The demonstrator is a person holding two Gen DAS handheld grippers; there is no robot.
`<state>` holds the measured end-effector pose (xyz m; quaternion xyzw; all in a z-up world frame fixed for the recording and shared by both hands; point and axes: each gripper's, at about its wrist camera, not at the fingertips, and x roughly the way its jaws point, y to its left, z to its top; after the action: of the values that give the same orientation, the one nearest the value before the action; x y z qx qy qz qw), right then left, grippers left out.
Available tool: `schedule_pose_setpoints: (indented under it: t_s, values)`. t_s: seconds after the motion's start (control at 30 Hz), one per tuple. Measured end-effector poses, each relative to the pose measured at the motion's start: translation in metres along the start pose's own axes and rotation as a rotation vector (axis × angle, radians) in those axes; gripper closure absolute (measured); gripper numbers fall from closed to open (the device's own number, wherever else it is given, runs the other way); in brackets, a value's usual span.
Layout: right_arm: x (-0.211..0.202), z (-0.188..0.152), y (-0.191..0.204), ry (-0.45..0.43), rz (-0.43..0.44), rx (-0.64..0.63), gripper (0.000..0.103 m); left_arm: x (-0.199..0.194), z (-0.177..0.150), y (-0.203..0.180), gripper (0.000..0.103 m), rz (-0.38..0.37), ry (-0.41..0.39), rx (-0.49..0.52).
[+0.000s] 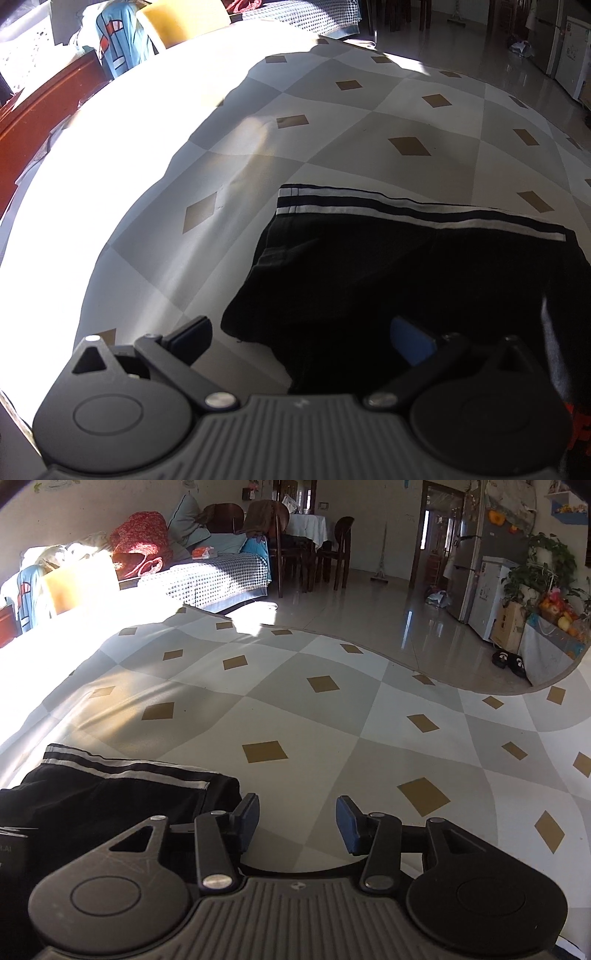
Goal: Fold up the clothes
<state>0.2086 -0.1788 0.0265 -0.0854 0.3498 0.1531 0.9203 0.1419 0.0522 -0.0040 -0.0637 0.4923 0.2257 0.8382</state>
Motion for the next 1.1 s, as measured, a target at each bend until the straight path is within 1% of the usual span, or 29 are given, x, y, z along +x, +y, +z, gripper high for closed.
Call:
schedule_pose_setpoints:
  t_s: [0.13, 0.33, 0.47, 0.67, 0.77, 0.87, 0.93, 1.0, 1.1]
  values:
    - [-0.009, -0.013, -0.004, 0.022, 0.055, -0.032, 0.059, -0.004, 0.003, -0.005, 0.000, -0.015, -0.038, 0.021]
    - [-0.012, -0.022, -0.005, 0.044, 0.140, -0.043, 0.059, -0.001, 0.000, -0.014, 0.000, -0.033, -0.047, 0.056]
    - [-0.007, -0.023, -0.012, 0.067, 0.152, 0.011, 0.059, 0.002, -0.002, -0.016, 0.000, -0.031, -0.041, 0.062]
    - [0.012, -0.029, -0.022, 0.117, 0.170, 0.140, 0.058, 0.005, -0.006, -0.018, 0.000, -0.028, -0.033, 0.070]
    - [0.015, -0.029, -0.032, 0.099, 0.127, 0.201, 0.059, 0.007, -0.008, -0.020, 0.000, -0.027, -0.029, 0.074]
    - [0.018, -0.029, -0.047, 0.077, 0.056, 0.281, 0.059, 0.009, -0.010, -0.021, 0.000, -0.025, -0.025, 0.078]
    - [0.021, -0.027, -0.050, 0.068, 0.006, 0.276, 0.062, 0.009, -0.010, -0.020, 0.000, -0.023, -0.026, 0.075]
    - [0.023, -0.025, -0.050, 0.058, -0.049, 0.254, 0.062, 0.008, -0.011, -0.019, 0.000, -0.020, -0.025, 0.071]
    - [0.029, -0.024, -0.045, 0.052, -0.102, 0.202, 0.060, 0.008, -0.012, -0.018, 0.000, -0.015, -0.025, 0.064]
